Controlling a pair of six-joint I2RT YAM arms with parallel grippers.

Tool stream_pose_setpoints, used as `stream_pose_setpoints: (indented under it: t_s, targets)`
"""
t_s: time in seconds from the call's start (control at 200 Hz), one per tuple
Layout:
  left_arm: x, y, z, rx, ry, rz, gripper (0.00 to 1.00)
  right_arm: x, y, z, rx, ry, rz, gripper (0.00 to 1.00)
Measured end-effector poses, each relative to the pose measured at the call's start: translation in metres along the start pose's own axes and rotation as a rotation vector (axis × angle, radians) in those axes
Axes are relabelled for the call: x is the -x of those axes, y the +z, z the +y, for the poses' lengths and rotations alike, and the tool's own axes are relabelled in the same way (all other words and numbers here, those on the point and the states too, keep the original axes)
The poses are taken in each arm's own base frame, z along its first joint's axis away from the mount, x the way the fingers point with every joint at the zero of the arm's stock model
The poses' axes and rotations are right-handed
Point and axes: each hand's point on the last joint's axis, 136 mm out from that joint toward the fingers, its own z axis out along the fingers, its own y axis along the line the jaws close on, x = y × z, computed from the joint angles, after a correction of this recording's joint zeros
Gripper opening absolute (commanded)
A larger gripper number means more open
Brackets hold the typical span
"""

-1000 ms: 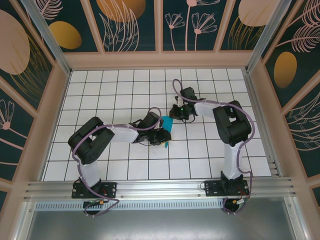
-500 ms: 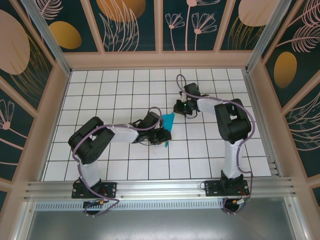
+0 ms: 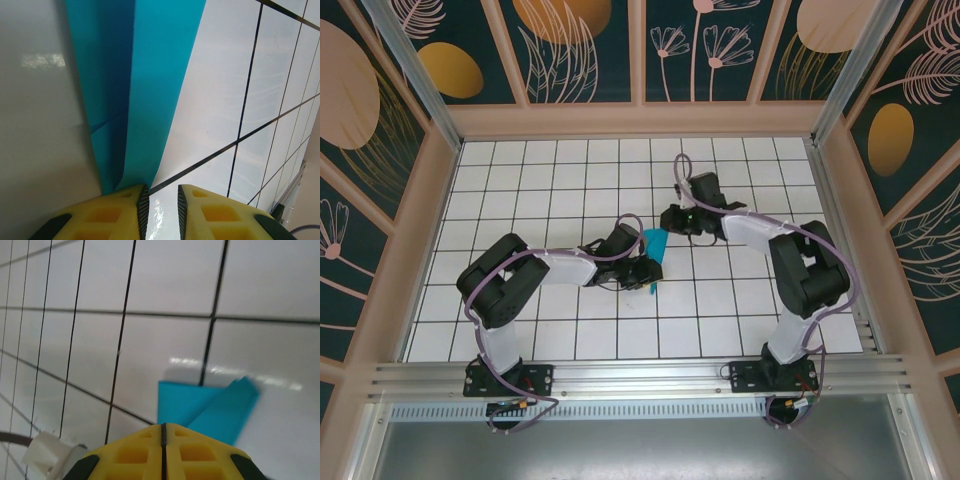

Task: Fold a paper plane with a square sheet of paper (fold left side to right side)
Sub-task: Fold the wing for the fifth time at the center of the table.

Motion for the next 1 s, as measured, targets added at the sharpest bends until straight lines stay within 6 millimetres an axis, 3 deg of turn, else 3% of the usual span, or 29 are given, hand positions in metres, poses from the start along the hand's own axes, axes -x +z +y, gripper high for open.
stream_pose_setpoints:
  t_s: [0.09,0.31,0.586,0.726,0.996]
  targets:
    - [0.0,0.0,0.0,-0.001,0.0,-0.001,0.27,-0.015,0.017,-0.001,0.014,0.026,0.05,0.1]
    - [0.001,-0.002,-0.002,0.006,0.028,-0.017,0.29,-0.034,0.041,-0.028,-0.038,0.083,0.114,0.1]
    - [0.0,-0.016,-0.001,0.048,0.067,-0.033,0.3,-0.034,0.042,-0.029,-0.035,0.084,0.115,0.1]
    - [0.003,-0.026,-0.012,0.037,0.105,-0.045,0.31,-0.034,0.042,-0.029,-0.035,0.084,0.115,0.1]
    - [0.021,-0.028,-0.029,0.01,0.156,-0.067,0.29,-0.033,0.042,-0.029,-0.033,0.083,0.114,0.1]
